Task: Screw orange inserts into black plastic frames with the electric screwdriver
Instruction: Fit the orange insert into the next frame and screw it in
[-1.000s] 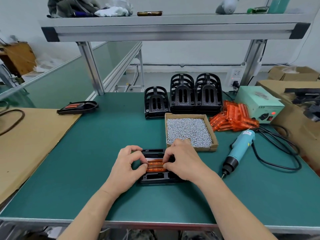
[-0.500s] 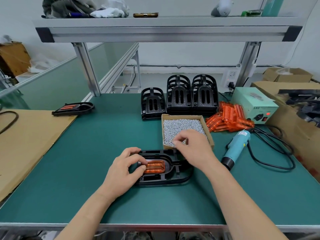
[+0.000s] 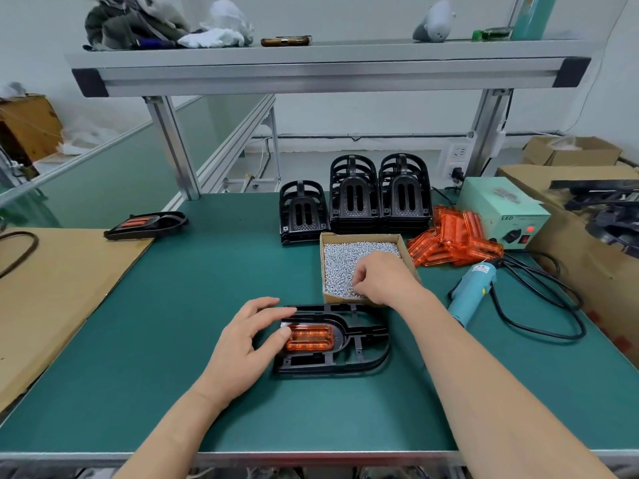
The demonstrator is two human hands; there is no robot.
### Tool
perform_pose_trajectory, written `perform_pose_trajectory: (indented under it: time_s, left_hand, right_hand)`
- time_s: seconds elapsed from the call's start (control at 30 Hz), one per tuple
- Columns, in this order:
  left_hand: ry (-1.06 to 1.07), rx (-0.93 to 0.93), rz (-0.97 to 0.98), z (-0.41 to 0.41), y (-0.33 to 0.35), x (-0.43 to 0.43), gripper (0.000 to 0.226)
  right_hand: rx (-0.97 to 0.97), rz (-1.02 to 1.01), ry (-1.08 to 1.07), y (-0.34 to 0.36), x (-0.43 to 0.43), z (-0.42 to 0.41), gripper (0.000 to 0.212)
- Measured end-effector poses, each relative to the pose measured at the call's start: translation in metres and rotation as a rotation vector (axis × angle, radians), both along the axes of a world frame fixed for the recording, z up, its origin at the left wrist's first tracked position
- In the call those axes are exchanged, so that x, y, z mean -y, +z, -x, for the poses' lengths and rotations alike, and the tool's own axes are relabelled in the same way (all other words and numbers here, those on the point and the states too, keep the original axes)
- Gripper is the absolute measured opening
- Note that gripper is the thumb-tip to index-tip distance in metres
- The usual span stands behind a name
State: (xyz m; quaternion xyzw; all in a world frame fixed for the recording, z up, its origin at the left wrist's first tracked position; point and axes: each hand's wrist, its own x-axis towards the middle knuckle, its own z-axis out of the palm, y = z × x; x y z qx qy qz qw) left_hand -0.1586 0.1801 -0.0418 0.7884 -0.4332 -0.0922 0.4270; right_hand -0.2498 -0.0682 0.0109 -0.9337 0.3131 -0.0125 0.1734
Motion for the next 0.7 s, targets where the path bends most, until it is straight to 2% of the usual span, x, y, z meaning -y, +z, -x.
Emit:
perform_pose_trajectory:
  time_s: [0.13, 0.23, 0.37, 0.5, 0.63, 0.7]
  left_hand:
    - [0.078, 0.009, 0.018, 0.000, 0.002, 0.004, 0.020]
    - [0.147, 0.036, 0.062, -0.001, 0.009, 0.012, 0.015]
    - [0.145, -0.016, 0.150, 0.002, 0.029, 0.031, 0.022]
    - [0.104, -0.283, 0.188, 0.010, 0.044, 0.052, 0.020]
    - [0.064, -0.864, 0.341, 0.013, 0.051, 0.058, 0.017]
    - [0.019, -1.075, 0.393, 0.011, 0.052, 0.056, 0.009]
  right_hand:
    - [0.068, -0.011, -0.056, -0.006, 0.002, 0.005, 0.018]
    - [0.219, -0.008, -0.109, -0.008, 0.003, 0.009, 0.020]
    - [0.506, -0.270, -0.110, 0.000, -0.013, 0.013, 0.012]
    - [0.745, -0.690, -0.051, 0.008, -0.045, 0.013, 0.009]
    - [0.824, -0.820, 0.007, 0.010, -0.065, 0.016, 0.009]
    - [0.841, -0.879, -0.004, 0.010, -0.067, 0.019, 0.008]
